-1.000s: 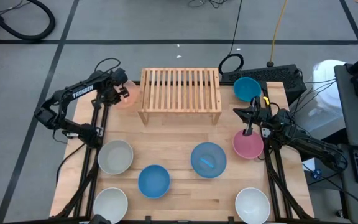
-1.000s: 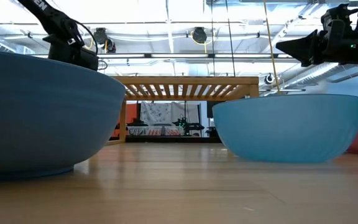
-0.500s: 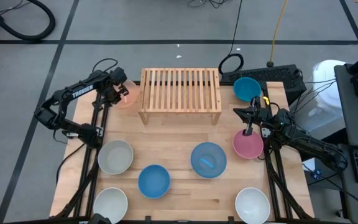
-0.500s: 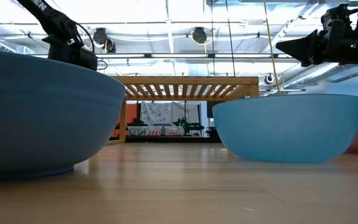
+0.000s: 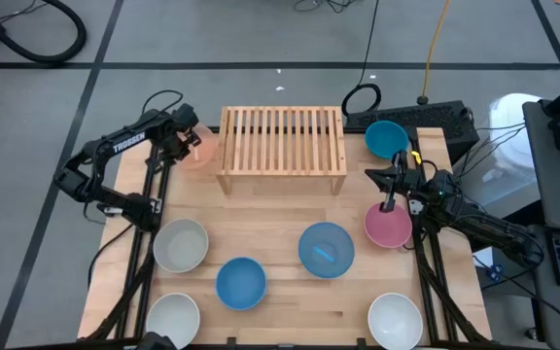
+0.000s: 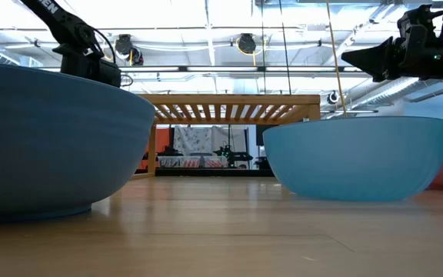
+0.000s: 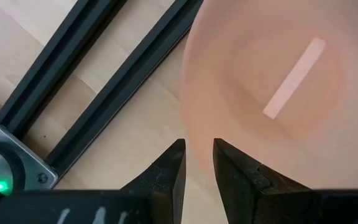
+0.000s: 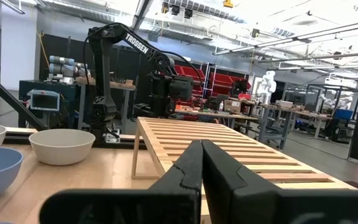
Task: Place and stack bowls onto a shelf
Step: Put the orange bowl on the shelf, then adjust the shelf on the table
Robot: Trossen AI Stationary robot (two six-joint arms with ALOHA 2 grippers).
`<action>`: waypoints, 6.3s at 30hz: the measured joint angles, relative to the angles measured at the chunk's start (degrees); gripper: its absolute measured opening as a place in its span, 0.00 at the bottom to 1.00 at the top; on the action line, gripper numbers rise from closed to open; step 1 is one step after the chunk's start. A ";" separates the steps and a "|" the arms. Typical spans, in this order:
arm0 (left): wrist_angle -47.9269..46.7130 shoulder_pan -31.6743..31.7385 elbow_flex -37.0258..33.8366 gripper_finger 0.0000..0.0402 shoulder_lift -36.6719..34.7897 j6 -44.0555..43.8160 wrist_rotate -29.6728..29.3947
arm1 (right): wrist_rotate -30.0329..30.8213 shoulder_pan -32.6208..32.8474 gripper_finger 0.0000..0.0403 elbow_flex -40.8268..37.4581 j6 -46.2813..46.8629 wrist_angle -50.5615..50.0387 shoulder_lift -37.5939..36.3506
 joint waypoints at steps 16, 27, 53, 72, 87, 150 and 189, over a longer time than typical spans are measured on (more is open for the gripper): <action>-0.63 0.00 0.01 0.22 0.04 -0.06 0.56 | 0.02 0.00 0.00 0.00 0.02 0.00 0.02; -0.62 0.98 0.00 0.22 0.04 -0.29 2.12 | 0.02 0.00 0.00 0.00 0.02 0.00 0.01; 12.70 1.07 -11.85 0.21 0.04 8.11 7.52 | 0.02 0.00 0.00 0.00 0.02 0.87 0.01; 10.50 3.49 -12.15 0.02 -10.30 22.69 9.50 | 0.00 0.02 0.00 0.02 0.04 0.89 0.02; 3.98 3.87 -9.14 0.02 -35.49 33.89 11.96 | 0.01 0.01 0.00 0.00 0.04 0.85 0.02; -0.96 -15.35 42.58 0.11 13.23 79.42 15.92 | 0.01 0.01 0.00 0.01 0.06 0.85 0.02; -27.08 -17.51 69.11 0.12 -5.65 74.85 14.45 | 0.01 0.00 0.00 0.01 0.65 0.87 0.00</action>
